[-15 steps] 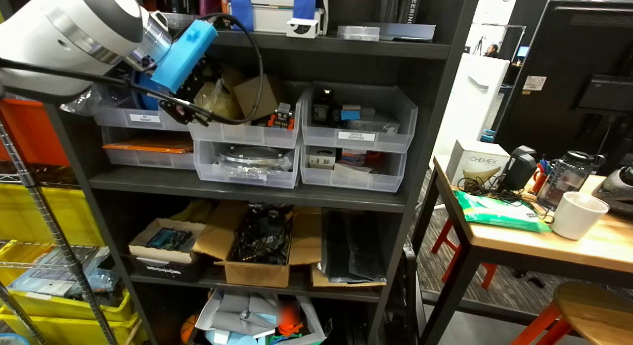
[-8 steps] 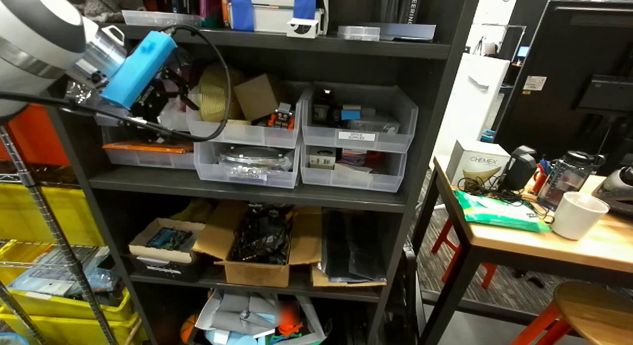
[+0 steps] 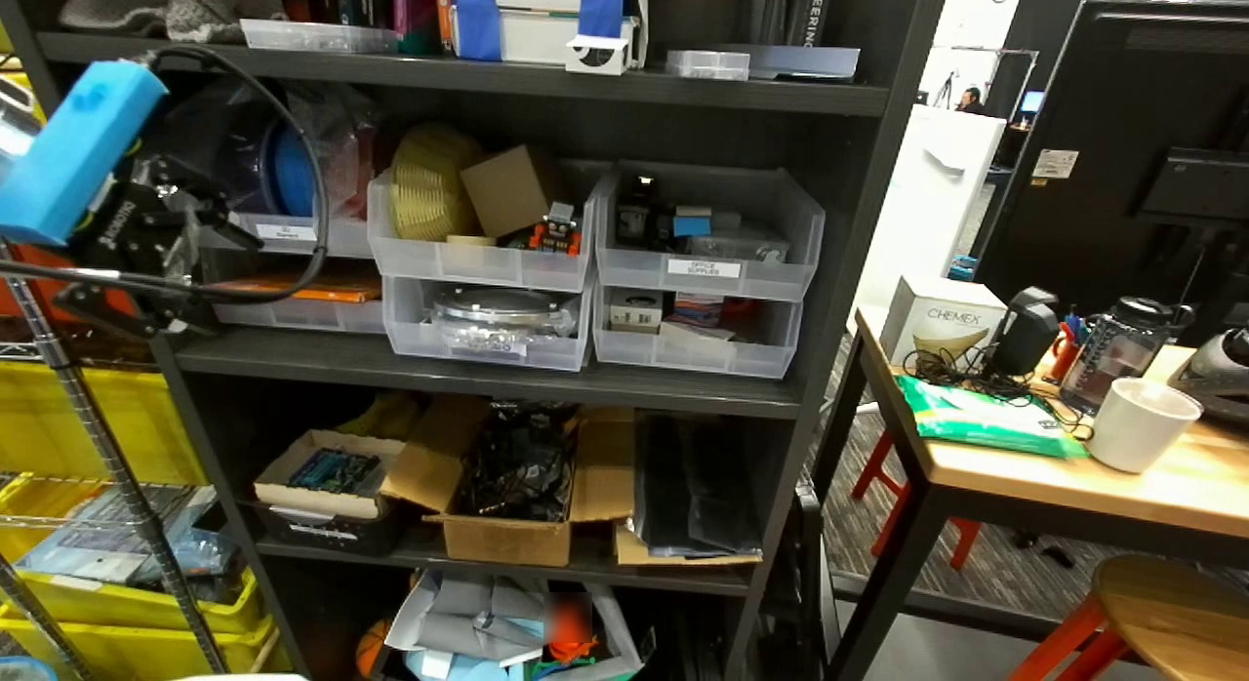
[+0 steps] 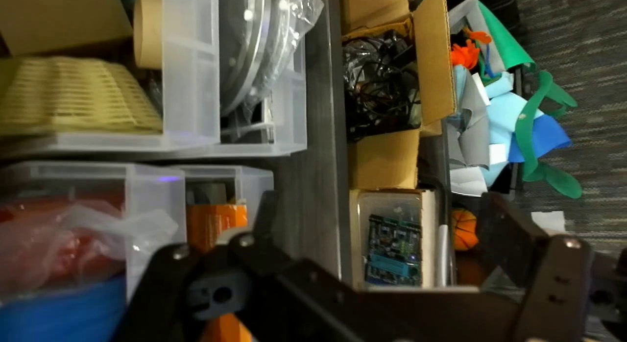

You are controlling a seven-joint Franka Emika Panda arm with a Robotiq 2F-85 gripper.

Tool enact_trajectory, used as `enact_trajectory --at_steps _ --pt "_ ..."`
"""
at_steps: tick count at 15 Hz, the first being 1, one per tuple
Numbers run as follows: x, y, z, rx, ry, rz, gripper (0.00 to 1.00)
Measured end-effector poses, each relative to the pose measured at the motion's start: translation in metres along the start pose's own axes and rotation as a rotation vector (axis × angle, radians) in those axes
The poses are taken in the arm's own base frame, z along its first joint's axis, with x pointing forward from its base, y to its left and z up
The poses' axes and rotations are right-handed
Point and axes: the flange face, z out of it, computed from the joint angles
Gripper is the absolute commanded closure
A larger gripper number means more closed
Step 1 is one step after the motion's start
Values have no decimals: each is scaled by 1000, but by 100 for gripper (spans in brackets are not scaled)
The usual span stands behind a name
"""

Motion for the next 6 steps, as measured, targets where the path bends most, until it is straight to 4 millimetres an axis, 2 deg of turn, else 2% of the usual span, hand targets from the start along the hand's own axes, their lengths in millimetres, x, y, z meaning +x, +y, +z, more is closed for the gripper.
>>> enact_trajectory --at_steps 4,6 --pt "25 -28 -19 -21 55 -155 0" --pt "32 -36 -23 -26 67 -185 0"
